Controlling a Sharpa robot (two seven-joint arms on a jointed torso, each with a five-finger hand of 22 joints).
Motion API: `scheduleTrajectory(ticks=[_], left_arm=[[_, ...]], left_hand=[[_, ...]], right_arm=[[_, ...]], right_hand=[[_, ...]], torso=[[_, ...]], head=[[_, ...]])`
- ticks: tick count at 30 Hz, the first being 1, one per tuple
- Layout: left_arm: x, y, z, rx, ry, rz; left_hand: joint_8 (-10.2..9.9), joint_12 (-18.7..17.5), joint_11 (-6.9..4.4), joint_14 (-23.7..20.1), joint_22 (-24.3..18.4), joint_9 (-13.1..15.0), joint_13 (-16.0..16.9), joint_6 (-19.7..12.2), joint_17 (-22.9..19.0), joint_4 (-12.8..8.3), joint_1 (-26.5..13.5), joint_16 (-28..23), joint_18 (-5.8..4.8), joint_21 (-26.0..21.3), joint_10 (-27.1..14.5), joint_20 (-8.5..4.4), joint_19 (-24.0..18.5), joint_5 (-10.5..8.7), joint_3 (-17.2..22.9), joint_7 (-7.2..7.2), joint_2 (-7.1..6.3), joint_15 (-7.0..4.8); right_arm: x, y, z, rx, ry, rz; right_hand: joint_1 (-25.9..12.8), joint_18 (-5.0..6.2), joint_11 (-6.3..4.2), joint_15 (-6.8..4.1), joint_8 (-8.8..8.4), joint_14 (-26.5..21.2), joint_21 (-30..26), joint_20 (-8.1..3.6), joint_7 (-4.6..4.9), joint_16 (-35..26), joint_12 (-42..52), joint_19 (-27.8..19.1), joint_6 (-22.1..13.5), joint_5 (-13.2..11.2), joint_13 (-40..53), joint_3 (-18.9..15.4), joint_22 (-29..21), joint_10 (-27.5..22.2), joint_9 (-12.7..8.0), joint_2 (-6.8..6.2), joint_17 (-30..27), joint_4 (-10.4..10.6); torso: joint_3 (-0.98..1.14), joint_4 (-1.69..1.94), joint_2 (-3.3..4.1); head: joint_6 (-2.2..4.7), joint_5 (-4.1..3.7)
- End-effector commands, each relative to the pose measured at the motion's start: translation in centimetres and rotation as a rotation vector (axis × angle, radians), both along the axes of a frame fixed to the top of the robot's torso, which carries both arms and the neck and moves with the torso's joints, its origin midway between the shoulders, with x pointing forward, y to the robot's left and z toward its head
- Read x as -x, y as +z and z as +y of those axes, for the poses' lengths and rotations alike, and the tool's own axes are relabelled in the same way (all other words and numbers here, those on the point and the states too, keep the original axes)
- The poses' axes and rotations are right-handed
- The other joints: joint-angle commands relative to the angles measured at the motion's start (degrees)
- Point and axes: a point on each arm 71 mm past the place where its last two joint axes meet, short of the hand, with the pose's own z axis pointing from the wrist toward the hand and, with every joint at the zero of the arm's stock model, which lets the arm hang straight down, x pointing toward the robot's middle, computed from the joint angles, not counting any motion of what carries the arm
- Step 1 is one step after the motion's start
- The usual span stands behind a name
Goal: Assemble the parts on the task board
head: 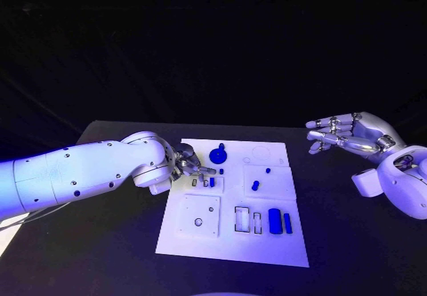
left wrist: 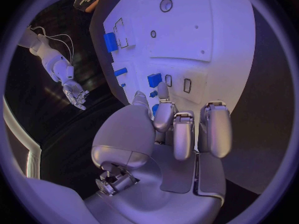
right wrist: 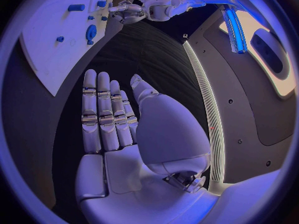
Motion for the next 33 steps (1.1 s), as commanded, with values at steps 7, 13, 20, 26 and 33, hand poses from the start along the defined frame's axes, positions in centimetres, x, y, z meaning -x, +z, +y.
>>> scheduleTrajectory(ticks=[7, 13, 20, 26, 33], left_arm=[[-0.5, -0.2, -1.1, -0.062, -0.002, 0.02], [-0.6, -0.2, -1.5, -0.079, -0.013, 0.027], [-0.7, -0.3, -1.4, -0.094, -0.02, 0.036], [-0.7, -0.3, -1.8, -0.1, -0.033, 0.041], [-0.9, -0.3, -2.1, -0.116, -0.044, 0.032]], left_hand=[[0.3, 0.1, 0.12, 6.0, 1.5, 0.7, 0.1, -0.8, 15.1, 0.0, -0.8, 0.2, -0.77, 0.5, 0.4, 0.04, 0.6, -0.51, -0.9, 0.17, -0.48, -0.45], [0.3, 0.2, 0.13, 6.0, 1.6, 0.9, 0.2, -0.9, 15.1, 0.0, -0.8, 0.2, -0.8, 0.6, 0.4, 0.04, 0.6, -0.45, -1.0, 0.17, -0.49, -0.44], [0.5, 0.3, 0.11, 6.0, 1.8, 1.5, 0.3, -1.1, 15.1, -0.2, -0.3, 0.2, -0.83, 0.7, 0.5, 0.04, 0.7, 0.07, -1.0, 0.15, -0.31, -0.44], [0.7, 0.4, 0.1, 6.0, 2.0, 2.0, 0.4, -1.3, 15.1, -0.3, 0.6, 0.2, -0.85, 0.8, 0.5, 0.04, 0.7, 0.45, -1.0, 0.13, -0.43, -0.44], [0.9, 0.4, 0.09, 6.0, 2.1, 2.9, 0.6, -1.6, 15.1, -0.4, 2.1, 0.2, -0.85, 0.9, 0.5, 0.05, 0.7, 0.95, -0.8, 0.11, -0.55, -0.45]], right_arm=[[-0.2, -0.1, 0.4, -0.003, 0.018, 0.005], [-0.3, -0.2, 0.3, -0.001, 0.017, 0.007], [-0.4, -0.3, 0.3, 0.001, 0.016, 0.01], [-0.4, -0.3, 0.4, 0.001, 0.018, 0.011], [-0.4, -0.3, 0.4, 0.0, 0.018, 0.011]], right_hand=[[-0.7, 0.3, 0.44, 0.37, -0.06, 0.2, -1.1, 0.2, 0.23, -0.8, -0.1, 0.6, -0.2, 0.7, -0.8, -0.9, -0.6, -0.6, -0.3, -0.2, -0.4, -0.2], [-0.7, 0.29, 0.58, 0.5, -0.07, 0.1, -1.6, 0.33, 0.37, -1.3, -0.1, 0.6, -0.5, 1.0, -1.2, -1.2, -0.9, -0.9, -0.4, -0.07, -0.6, -0.3], [-0.7, 0.29, 0.64, 0.57, -0.07, 0.1, -1.9, 0.39, 0.43, -1.4, -0.1, 0.7, -0.7, 1.0, -1.4, -1.4, -1.1, -1.0, -0.5, -0.02, -0.7, -0.3], [-0.8, 0.29, 0.67, 0.6, -0.06, 0.0, -2.0, 0.43, 0.45, -1.5, -0.1, 0.7, -0.7, 1.1, -1.5, -1.5, -1.2, -1.1, -0.5, 0.0, -0.7, -0.3], [-0.9, 0.29, 0.74, 0.67, -0.05, 0.0, -2.3, 0.5, 0.51, -1.7, -0.1, 0.7, -0.8, 1.2, -1.7, -1.6, -1.3, -1.2, -0.5, 0.12, -0.8, -0.3]], torso=[[0.02, 0.11, 0.0], [-0.03, -0.01, -0.01], [0.0, 0.07, 0.03], [-0.03, 0.02, 0.03], [-0.02, 0.08, 0.05]], head=[[-0.09, -0.2], [-0.18, -0.13], [-0.29, -0.15], [-0.39, -0.1], [-0.47, -0.14]])
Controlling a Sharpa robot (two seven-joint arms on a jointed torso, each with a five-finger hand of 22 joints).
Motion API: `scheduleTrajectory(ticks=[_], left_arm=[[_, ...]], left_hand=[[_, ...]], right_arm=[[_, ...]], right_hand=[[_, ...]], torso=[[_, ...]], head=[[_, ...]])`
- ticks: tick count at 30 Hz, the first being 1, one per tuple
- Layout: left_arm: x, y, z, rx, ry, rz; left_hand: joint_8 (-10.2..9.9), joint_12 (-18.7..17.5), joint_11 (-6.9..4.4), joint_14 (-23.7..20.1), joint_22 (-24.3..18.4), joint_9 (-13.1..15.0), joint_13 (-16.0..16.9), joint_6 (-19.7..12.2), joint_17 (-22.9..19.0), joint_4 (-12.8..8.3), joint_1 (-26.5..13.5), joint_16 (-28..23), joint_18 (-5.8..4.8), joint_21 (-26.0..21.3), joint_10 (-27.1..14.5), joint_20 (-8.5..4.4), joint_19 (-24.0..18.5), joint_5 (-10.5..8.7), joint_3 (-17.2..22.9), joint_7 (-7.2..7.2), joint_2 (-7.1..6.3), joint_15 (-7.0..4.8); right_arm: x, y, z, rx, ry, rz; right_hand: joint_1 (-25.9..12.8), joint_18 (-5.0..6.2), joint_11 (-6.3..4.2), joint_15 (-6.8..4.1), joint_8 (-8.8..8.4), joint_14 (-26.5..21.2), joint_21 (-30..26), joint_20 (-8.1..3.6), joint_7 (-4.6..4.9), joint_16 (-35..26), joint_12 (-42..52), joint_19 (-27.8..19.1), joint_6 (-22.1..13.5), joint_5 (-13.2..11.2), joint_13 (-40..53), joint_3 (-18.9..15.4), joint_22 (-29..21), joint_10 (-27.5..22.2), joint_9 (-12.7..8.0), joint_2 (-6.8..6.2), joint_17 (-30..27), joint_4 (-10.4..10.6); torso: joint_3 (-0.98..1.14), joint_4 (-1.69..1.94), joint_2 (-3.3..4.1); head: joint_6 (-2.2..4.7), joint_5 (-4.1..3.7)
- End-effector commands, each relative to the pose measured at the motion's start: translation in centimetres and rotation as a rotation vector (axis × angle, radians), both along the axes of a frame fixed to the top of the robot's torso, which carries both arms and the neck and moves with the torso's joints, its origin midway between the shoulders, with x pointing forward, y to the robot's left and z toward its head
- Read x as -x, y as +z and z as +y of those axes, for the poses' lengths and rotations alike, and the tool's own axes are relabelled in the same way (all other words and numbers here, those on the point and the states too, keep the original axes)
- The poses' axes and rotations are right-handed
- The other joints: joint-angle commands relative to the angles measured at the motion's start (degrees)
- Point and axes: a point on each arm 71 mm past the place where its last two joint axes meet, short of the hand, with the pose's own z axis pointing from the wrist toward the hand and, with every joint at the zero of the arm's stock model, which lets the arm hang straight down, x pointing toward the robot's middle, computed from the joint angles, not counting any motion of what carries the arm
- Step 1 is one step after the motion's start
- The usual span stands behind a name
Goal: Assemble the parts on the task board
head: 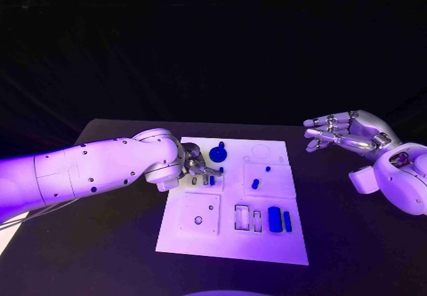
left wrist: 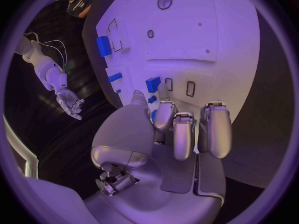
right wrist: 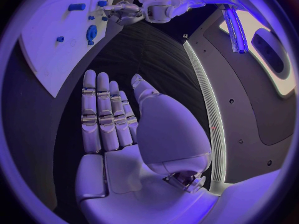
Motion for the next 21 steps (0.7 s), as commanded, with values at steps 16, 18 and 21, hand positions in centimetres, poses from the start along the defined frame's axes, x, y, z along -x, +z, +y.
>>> scheduleTrajectory(ticks=[16, 18, 21], left_arm=[[-0.03, -0.1, -0.56, -0.04, -0.037, 0.014], [-0.02, -0.11, -0.58, -0.04, -0.038, 0.015], [0.0, -0.11, -0.62, -0.041, -0.04, 0.016]], left_hand=[[0.4, 0.0, 0.15, 6.0, 1.9, 0.9, -0.1, -0.7, 15.1, -0.6, 2.5, 0.2, -0.77, 0.1, 0.2, -0.16, 0.2, 0.52, 0.9, 0.07, 0.29, -0.43], [0.4, 0.0, 0.17, 6.0, 1.9, 1.1, -0.2, -0.8, 15.1, -0.6, 3.2, 0.2, -0.77, 0.1, 0.1, -0.14, 0.2, 0.54, 1.2, 0.09, 0.39, -0.42], [0.4, -0.1, 0.16, 6.0, 2.0, 1.4, -0.2, -0.9, 15.1, -0.8, 4.3, 0.2, -0.78, 0.1, 0.1, -0.13, 0.2, 0.58, 1.9, 0.08, 0.56, -0.41]], right_arm=[[0.0, -0.13, 0.27, 0.004, 0.018, 0.004], [-0.01, -0.15, 0.31, 0.004, 0.019, 0.005], [-0.02, -0.18, 0.34, 0.004, 0.02, 0.006]], right_hand=[[-0.5, 0.32, -0.02, 0.3, -0.03, 0.0, -0.8, 0.16, 0.14, -0.6, -0.1, 0.4, -0.4, 0.5, -0.3, -0.6, -0.3, -0.5, -0.2, 0.25, -0.2, 0.0], [-0.5, 0.32, -0.02, 0.3, -0.03, 0.0, -0.8, 0.17, 0.14, -0.6, -0.1, 0.4, -0.5, 0.5, -0.4, -0.6, -0.3, -0.5, -0.2, 0.27, -0.2, 0.0], [-0.5, 0.32, -0.02, 0.3, -0.03, 0.0, -0.8, 0.17, 0.14, -0.6, -0.1, 0.4, -0.5, 0.5, -0.4, -0.6, -0.3, -0.5, -0.2, 0.27, -0.2, 0.0]], torso=[[0.04, -0.06, 0.01], [0.06, -0.13, 0.0], [0.07, -0.06, 0.03]], head=[[-0.23, -0.15], [-0.27, -0.16], [-0.3, -0.34]])
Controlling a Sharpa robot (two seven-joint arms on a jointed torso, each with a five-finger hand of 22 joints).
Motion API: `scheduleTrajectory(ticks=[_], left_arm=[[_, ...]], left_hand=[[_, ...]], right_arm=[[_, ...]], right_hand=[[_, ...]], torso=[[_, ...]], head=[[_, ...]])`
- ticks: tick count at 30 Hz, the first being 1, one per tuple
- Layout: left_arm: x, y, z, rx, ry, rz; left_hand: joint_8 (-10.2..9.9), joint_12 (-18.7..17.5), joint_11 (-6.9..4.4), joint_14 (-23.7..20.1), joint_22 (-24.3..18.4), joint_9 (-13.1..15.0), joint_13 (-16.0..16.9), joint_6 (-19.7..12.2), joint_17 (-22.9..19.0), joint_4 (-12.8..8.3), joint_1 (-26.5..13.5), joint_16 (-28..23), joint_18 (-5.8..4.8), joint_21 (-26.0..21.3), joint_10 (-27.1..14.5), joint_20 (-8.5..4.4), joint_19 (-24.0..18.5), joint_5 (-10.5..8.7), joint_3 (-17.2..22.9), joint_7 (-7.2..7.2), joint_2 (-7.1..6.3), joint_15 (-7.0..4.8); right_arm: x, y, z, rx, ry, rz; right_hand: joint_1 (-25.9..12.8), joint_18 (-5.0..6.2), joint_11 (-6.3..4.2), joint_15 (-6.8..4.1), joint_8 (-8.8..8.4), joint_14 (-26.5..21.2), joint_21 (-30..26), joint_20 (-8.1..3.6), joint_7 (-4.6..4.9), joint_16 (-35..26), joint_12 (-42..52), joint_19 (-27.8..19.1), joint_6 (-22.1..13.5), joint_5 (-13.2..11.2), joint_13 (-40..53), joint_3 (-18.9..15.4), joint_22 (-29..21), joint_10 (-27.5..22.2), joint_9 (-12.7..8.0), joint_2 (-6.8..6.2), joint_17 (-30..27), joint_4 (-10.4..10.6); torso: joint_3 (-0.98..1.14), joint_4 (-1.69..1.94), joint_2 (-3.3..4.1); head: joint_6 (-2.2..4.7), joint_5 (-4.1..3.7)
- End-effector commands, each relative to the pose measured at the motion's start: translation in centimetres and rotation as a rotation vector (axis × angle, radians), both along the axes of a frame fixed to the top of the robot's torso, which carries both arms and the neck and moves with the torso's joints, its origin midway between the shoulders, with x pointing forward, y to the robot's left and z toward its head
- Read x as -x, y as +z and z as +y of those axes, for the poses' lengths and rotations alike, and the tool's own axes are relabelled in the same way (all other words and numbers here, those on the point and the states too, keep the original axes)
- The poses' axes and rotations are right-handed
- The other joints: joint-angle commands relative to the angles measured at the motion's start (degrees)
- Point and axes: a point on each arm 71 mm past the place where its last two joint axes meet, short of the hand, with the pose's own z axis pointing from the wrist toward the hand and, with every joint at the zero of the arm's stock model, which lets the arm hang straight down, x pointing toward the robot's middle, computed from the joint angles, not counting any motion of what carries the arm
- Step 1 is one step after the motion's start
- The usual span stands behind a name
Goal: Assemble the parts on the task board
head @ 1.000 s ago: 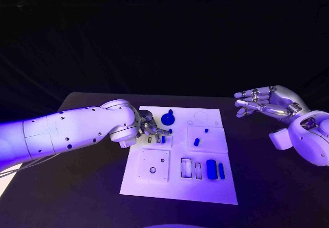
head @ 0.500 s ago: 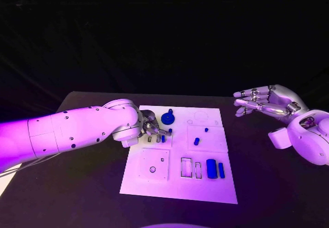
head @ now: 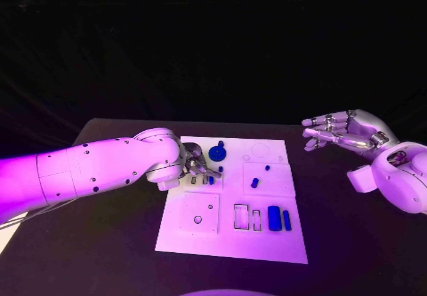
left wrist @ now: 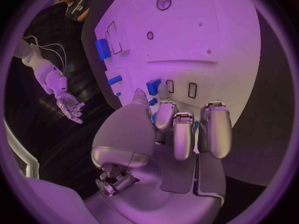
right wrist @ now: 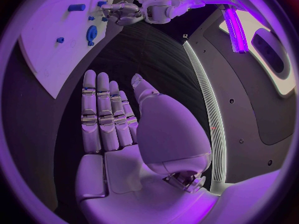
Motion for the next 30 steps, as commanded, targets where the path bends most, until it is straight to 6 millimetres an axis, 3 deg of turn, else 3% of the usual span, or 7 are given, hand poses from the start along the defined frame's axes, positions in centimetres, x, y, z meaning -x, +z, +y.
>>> scheduleTrajectory(ticks=[1, 12, 23, 26, 28, 29, 30], left_arm=[[0.09, -0.03, -0.14, -0.019, -0.014, 0.013], [0.06, -0.05, -0.33, -0.019, -0.019, 0.014], [0.02, -0.1, -0.43, -0.021, -0.025, 0.018], [0.03, -0.12, -0.44, -0.022, -0.028, 0.02], [0.03, -0.13, -0.42, -0.023, -0.03, 0.022], [0.03, -0.14, -0.4, -0.023, -0.031, 0.023], [0.03, -0.14, -0.39, -0.024, -0.031, 0.023]], left_hand=[[0.2, -0.3, -0.06, 6.0, 2.0, 0.2, 0.0, -0.5, 15.1, 0.0, 1.0, 0.2, -0.78, 0.1, 0.3, -0.13, 0.2, 0.37, 0.6, 0.07, 0.22, -0.42], [-0.4, -0.6, -0.34, 6.0, 2.1, 1.1, 0.0, -1.0, 15.1, -0.8, 5.6, 0.2, -0.76, 0.1, 0.2, -0.33, 0.1, 0.46, 4.9, -0.23, 1.39, -0.65], [-1.5, -1.0, -0.65, 6.0, 2.3, 1.4, -0.1, -1.7, 15.1, -1.6, 10.1, 0.2, -0.77, 0.1, -0.1, -0.6, 0.1, 0.79, 10.7, -0.54, 1.39, -0.95], [-2.4, -1.3, -0.61, 6.0, 2.4, 1.3, -0.2, -2.0, 15.1, -1.7, 12.0, 0.2, -0.77, 0.1, -0.3, -0.72, 0.0, 0.87, 14.8, -0.42, 0.21, -0.99], [-2.9, -1.5, -0.53, 6.0, 2.5, 1.3, -0.3, -1.9, 15.1, -0.6, 12.1, 0.2, -0.81, 0.1, -0.3, -0.6, 0.0, 0.81, 19.3, -0.19, -2.02, -0.9], [-3.3, -1.7, -0.61, 6.0, 2.6, 1.5, -0.3, -1.8, 15.1, 0.3, 11.9, 0.2, -0.72, 0.0, -0.3, -0.76, 0.0, 0.87, 23.8, 0.21, -3.95, -0.64], [-3.4, -1.7, -0.51, 6.0, 2.6, 1.5, -0.4, -1.9, 15.1, 0.2, 12.1, 0.2, -0.78, 0.0, -0.3, -0.58, 0.0, 1.02, 25.1, -0.15, -4.6, -0.75]], right_arm=[[0.03, -0.07, 0.14, 0.004, 0.015, 0.003], [0.04, -0.12, 0.19, 0.004, 0.015, 0.005], [0.18, -0.23, 0.49, 0.003, 0.025, 0.01], [0.19, -0.25, 0.5, 0.002, 0.025, 0.01], [0.19, -0.26, 0.51, 0.002, 0.025, 0.011], [0.19, -0.27, 0.52, 0.002, 0.025, 0.011], [0.19, -0.28, 0.52, 0.001, 0.026, 0.012]], right_hand=[[-0.5, 0.31, -0.01, 0.31, -0.03, 0.0, -0.3, 0.18, 0.15, -0.3, -0.1, 0.4, -0.5, 0.3, -0.1, -0.3, -0.1, -0.6, -0.1, 0.29, -0.1, 0.0], [-0.5, 0.32, 0.02, 0.34, -0.04, -0.1, -0.5, 0.21, 0.18, -0.4, -0.1, 0.4, -0.5, 0.4, -0.2, -0.4, -0.2, -0.7, -0.1, 0.37, -0.1, 0.0], [-0.6, 0.33, 0.05, 0.36, -0.06, 0.0, -0.6, 0.23, 0.21, -0.5, 0.0, 0.4, -0.6, 0.5, -0.3, -0.5, -0.2, -0.7, -0.1, 0.47, -0.2, 0.0], [-0.6, 0.33, 0.07, 0.38, -0.07, -0.1, -0.7, 0.25, 0.24, -0.5, 0.0, 0.4, -0.7, 0.5, -0.3, -0.6, -0.3, -0.8, -0.2, 0.5, -0.2, 0.0], [-0.6, 0.32, 0.09, 0.4, -0.08, -0.1, -0.8, 0.27, 0.26, -0.6, 0.0, 0.5, -0.7, 0.6, -0.4, -0.6, -0.3, -0.8, -0.2, 0.52, -0.2, 0.0], [-0.6, 0.32, 0.09, 0.4, -0.08, -0.1, -0.8, 0.27, 0.26, -0.6, 0.0, 0.5, -0.7, 0.6, -0.4, -0.6, -0.3, -0.8, -0.2, 0.52, -0.2, 0.0], [-0.6, 0.32, 0.09, 0.4, -0.08, -0.1, -0.8, 0.27, 0.26, -0.6, 0.0, 0.5, -0.7, 0.6, -0.4, -0.6, -0.3, -0.8, -0.2, 0.52, -0.2, 0.0]], torso=[[0.02, 0.03, 0.02], [0.02, 0.1, 0.03], [-0.01, 0.11, 0.03], [0.01, 0.12, 0.0], [0.01, 0.1, -0.02], [0.01, 0.08, -0.03], [0.0, 0.08, -0.02]], head=[[-0.08, -0.19], [-0.18, -0.24], [-0.43, -0.28], [-0.51, -0.25], [-0.56, -0.26], [-0.58, -0.26], [-0.59, -0.25]])
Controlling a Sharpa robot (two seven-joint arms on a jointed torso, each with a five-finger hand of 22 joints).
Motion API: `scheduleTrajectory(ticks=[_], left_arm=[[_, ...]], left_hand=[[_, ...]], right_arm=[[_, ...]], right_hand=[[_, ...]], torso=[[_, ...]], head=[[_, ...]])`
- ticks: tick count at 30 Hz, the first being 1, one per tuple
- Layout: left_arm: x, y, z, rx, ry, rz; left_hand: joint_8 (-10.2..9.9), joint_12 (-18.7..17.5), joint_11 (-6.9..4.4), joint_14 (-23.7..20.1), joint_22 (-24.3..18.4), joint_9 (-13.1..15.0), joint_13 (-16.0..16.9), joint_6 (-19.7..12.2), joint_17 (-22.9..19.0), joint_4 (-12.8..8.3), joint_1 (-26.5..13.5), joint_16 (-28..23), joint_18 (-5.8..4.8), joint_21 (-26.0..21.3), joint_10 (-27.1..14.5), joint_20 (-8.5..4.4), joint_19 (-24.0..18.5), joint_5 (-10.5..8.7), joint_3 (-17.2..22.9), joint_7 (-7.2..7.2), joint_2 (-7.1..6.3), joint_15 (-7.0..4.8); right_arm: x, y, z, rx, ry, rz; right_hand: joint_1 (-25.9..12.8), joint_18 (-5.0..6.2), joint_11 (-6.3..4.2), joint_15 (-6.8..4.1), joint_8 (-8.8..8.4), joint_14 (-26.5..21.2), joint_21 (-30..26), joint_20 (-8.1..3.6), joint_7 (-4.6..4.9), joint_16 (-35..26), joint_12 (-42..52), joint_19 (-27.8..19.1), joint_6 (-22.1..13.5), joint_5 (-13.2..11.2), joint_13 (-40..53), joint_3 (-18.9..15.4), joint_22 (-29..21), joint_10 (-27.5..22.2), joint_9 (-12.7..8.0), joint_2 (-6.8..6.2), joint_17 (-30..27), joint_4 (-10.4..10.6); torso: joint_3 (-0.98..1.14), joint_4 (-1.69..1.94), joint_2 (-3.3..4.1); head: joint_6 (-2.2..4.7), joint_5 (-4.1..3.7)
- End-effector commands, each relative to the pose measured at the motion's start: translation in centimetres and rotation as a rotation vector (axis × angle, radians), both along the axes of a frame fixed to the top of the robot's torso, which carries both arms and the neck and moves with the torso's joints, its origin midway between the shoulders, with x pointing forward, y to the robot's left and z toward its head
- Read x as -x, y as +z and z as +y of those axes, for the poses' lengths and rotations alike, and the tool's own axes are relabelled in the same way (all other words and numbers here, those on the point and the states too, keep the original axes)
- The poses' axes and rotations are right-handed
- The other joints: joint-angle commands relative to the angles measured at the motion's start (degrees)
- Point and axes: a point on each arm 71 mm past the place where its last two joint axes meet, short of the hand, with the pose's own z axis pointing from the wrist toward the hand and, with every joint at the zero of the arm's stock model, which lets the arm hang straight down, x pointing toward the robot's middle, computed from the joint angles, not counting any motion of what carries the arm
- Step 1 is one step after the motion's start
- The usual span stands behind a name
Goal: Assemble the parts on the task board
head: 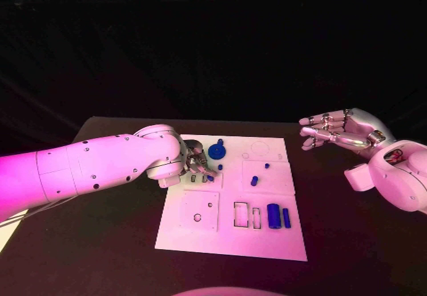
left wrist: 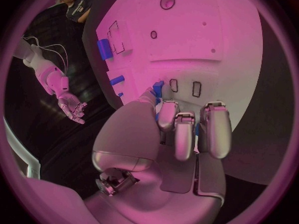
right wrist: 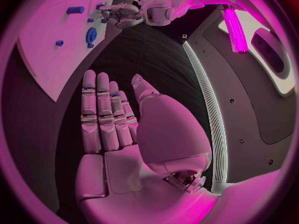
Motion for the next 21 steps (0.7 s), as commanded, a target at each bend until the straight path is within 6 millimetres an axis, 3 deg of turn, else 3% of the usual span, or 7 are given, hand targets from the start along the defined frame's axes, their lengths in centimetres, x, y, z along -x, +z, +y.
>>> scheduleTrajectory(ticks=[1, 3, 8, 14, 21], left_arm=[[0.18, -0.48, 0.1, -0.025, -0.015, 0.026], [0.2, -0.48, 0.14, -0.026, -0.016, 0.027], [0.29, -0.46, 0.35, -0.029, -0.012, 0.029], [0.25, -0.29, 0.52, -0.011, 0.004, 0.006], [0.16, 0.07, 0.85, 0.04, 0.031, -0.042]], left_hand=[[-0.4, -0.2, -0.09, 5.9, 2.7, 0.4, 0.5, 0.3, 15.1, -0.5, 1.3, 0.2, -0.79, 0.0, 0.1, -0.13, 0.0, 0.72, 6.7, 0.01, -2.51, -0.2], [-0.6, -0.4, -0.06, 5.9, 2.8, 0.9, 0.4, 0.2, 15.1, -0.6, 0.0, 0.2, -0.78, 0.0, 0.2, 0.0, 0.0, 1.12, 13.9, 0.3, -5.71, 0.03], [-0.1, -1.1, 0.27, 5.9, 2.6, 2.6, 0.0, -0.2, 15.1, -3.4, -3.1, 0.2, -0.73, -0.2, 0.1, 0.32, -0.1, 3.04, 25.3, 1.0, -10.33, 0.21], [0.8, -1.2, 0.51, 5.9, 2.8, 4.5, -0.1, -0.3, 15.1, -7.1, -7.4, 0.2, -0.71, -0.3, 0.4, 0.41, -0.1, 4.21, 31.7, 0.83, -12.38, 0.45], [1.2, -0.8, 0.4, 5.9, 3.4, 5.5, 0.4, 0.1, 15.1, -9.8, -9.3, 0.2, -0.84, 0.0, 1.0, 0.42, 0.2, 5.72, 34.0, 0.83, -13.57, 0.29]], right_arm=[[0.07, -0.07, 0.21, 0.002, 0.017, 0.004], [0.07, -0.09, 0.22, 0.001, 0.017, 0.005], [0.07, -0.14, 0.21, -0.001, 0.017, 0.009], [0.07, -0.17, 0.18, -0.004, 0.017, 0.011], [0.05, -0.2, 0.14, -0.007, 0.013, 0.013]], right_hand=[[-0.3, 0.33, 0.1, 0.41, -0.08, -0.1, -0.2, 0.07, 0.06, -0.3, 0.0, 0.3, -0.5, 0.4, -0.1, -0.3, -0.1, -0.4, -0.1, 0.22, -0.1, 0.0], [-0.4, 0.32, 0.12, 0.43, -0.08, -0.1, -0.3, 0.09, 0.08, -0.4, 0.0, 0.3, -0.6, 0.4, -0.1, -0.4, -0.1, -0.5, -0.1, 0.25, -0.1, 0.0], [-0.6, 0.32, 0.2, 0.5, -0.07, -0.1, -0.5, 0.16, 0.15, -0.5, 0.0, 0.3, -0.7, 0.5, -0.3, -0.6, -0.3, -0.6, -0.1, 0.38, -0.2, 0.0], [-0.7, 0.32, 0.24, 0.55, -0.07, -0.2, -0.7, 0.2, 0.18, -0.6, 0.0, 0.4, -0.8, 0.6, -0.4, -0.7, -0.4, -0.7, -0.2, 0.44, -0.2, 0.1], [-1.1, 0.32, 0.32, 0.64, -0.05, -0.2, -1.0, 0.3, 0.25, -0.8, 0.1, 0.4, -0.9, 0.8, -0.6, -1.0, -0.6, -0.9, -0.2, 0.78, -0.3, 0.3]], torso=[[-0.01, -0.02, -0.03], [-0.01, 0.02, -0.03], [0.02, 0.03, 0.0], [-0.02, 0.09, -0.04], [0.02, 0.07, 0.02]], head=[[-0.08, -0.02], [-0.1, -0.04], [0.1, -0.21], [0.15, -0.18], [0.11, -0.01]])
